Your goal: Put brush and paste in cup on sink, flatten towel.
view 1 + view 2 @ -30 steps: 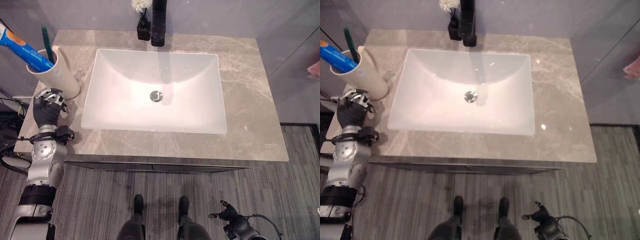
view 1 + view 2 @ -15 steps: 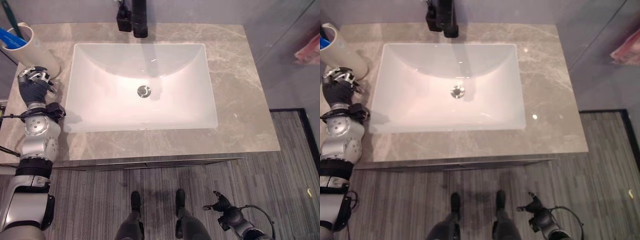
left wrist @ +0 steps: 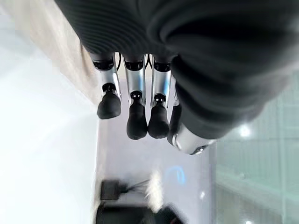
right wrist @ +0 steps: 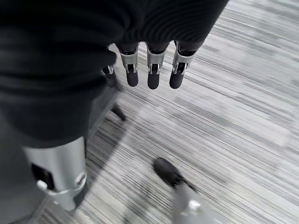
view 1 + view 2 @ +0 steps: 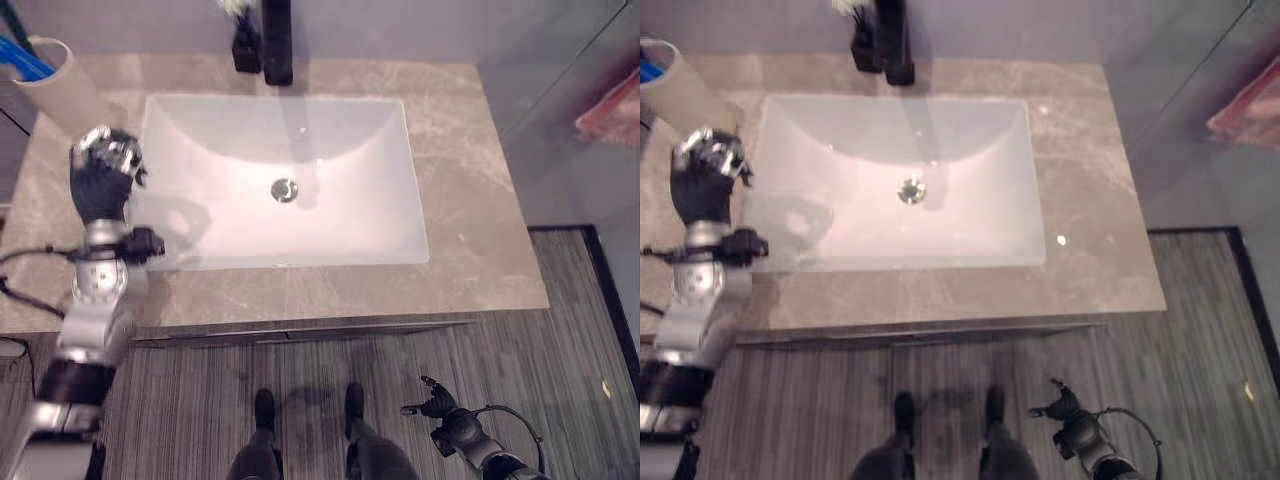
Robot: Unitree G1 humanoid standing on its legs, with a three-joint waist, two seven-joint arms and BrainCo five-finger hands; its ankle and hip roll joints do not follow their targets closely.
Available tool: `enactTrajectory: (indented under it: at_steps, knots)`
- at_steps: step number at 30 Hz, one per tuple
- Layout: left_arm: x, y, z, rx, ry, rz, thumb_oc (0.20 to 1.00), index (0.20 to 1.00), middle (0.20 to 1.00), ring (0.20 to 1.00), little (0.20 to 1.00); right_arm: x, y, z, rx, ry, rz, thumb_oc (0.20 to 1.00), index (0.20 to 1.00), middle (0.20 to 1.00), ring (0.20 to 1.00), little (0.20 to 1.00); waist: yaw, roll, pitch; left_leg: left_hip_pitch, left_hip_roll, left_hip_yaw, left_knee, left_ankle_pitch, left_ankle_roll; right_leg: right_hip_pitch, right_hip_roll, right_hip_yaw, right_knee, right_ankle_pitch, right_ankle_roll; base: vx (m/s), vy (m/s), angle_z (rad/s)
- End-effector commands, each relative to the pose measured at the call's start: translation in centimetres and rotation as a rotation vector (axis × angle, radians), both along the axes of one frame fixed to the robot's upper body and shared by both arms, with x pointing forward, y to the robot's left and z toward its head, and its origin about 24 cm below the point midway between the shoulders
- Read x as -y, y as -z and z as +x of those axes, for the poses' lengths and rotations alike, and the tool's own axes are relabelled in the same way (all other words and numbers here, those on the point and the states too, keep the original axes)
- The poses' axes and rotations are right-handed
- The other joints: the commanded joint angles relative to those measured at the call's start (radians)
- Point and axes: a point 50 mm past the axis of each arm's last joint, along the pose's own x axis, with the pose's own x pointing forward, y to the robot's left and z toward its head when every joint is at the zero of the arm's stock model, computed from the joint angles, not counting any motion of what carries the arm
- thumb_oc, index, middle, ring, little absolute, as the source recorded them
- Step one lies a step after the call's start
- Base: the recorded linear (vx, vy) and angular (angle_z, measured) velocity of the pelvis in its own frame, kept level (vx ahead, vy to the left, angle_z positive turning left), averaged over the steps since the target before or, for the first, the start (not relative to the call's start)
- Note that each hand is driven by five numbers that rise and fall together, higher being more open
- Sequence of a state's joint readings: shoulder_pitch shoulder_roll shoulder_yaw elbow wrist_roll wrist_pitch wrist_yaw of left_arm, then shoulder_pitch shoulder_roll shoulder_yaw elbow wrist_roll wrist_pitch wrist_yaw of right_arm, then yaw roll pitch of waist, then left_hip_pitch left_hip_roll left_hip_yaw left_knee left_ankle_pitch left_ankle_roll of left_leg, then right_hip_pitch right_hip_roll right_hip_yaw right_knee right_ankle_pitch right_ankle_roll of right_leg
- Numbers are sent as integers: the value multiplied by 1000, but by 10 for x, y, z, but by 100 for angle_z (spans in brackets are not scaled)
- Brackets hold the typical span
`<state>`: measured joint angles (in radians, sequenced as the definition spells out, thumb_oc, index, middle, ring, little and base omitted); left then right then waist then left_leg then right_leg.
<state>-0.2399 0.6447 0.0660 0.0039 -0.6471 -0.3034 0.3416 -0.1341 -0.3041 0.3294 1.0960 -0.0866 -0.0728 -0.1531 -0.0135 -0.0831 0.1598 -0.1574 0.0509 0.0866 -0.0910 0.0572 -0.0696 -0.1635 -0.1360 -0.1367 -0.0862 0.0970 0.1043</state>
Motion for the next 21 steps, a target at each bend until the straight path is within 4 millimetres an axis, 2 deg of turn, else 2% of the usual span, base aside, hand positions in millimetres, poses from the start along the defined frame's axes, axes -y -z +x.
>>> enactTrajectory:
  at_steps: [1, 5, 12, 15, 18, 19, 20, 21]
  knots:
    - [-12, -24, 2, 124, -37, 52, 200, 200, 200, 200, 200, 19, 9, -30, -84, 46, -56, 1000, 1000, 1000, 1000, 1000, 21, -1, -35, 25, -28, -33, 4, -64, 25, 39, -62, -19, 14, 33, 49, 53, 49, 29]
    - [-16, -12, -14, 84, -17, 99, 200, 200, 200, 200, 200, 29, 14, -52, -138, 87, -54, 1000, 1000, 1000, 1000, 1000, 33, 0, -51, 94, -49, -43, 4, -85, 48, 83, -80, -20, 88, 17, 54, 75, 138, 26]
    - [-14, 1, -25, 36, 15, 139, 200, 200, 200, 200, 200, 38, 16, -68, -181, 120, -59, 1000, 1000, 1000, 1000, 1000, 41, 4, -74, 131, -100, -66, 33, -110, 82, 125, -128, -8, 142, 64, 73, 24, 134, 2]
    - [-13, 2, -28, 28, 25, 159, 200, 200, 200, 200, 200, 43, 15, -67, -183, 118, -71, 1000, 1000, 1000, 1000, 1000, 40, 12, -82, 134, -127, -72, 53, -125, 103, 105, -150, 16, 203, 101, 80, -14, 162, 4]
    - [-12, 1, -30, 28, 25, 181, 200, 200, 200, 200, 200, 43, 13, -65, -175, 108, -73, 1000, 1000, 1000, 1000, 1000, 41, 25, -74, 139, -128, -66, 61, -131, 114, 68, -142, 32, 284, 85, 77, -32, 127, 0]
    - [-10, 0, -30, 31, 36, 195, 200, 200, 200, 200, 200, 42, 13, -63, -166, 105, -67, 1000, 1000, 1000, 1000, 1000, 24, 43, -64, 143, -122, -73, 74, -133, 120, 29, -76, 95, 363, 28, 59, -35, 144, -7]
    - [-9, -1, -29, 34, 45, 198, 200, 200, 200, 200, 200, 42, 14, -66, -171, 111, -61, 1000, 1000, 1000, 1000, 1000, 10, 50, -63, 146, -121, -75, 83, -133, 124, 7, -23, 122, 358, -23, 44, -30, 188, -6]
    - [-8, 0, -29, 32, 47, 204, 200, 200, 200, 200, 200, 43, 15, -68, -182, 112, -65, 1000, 1000, 1000, 1000, 1000, 15, 54, -59, 154, -122, -58, 91, -144, 126, -20, 2, 95, 360, -55, 31, -8, 131, -5]
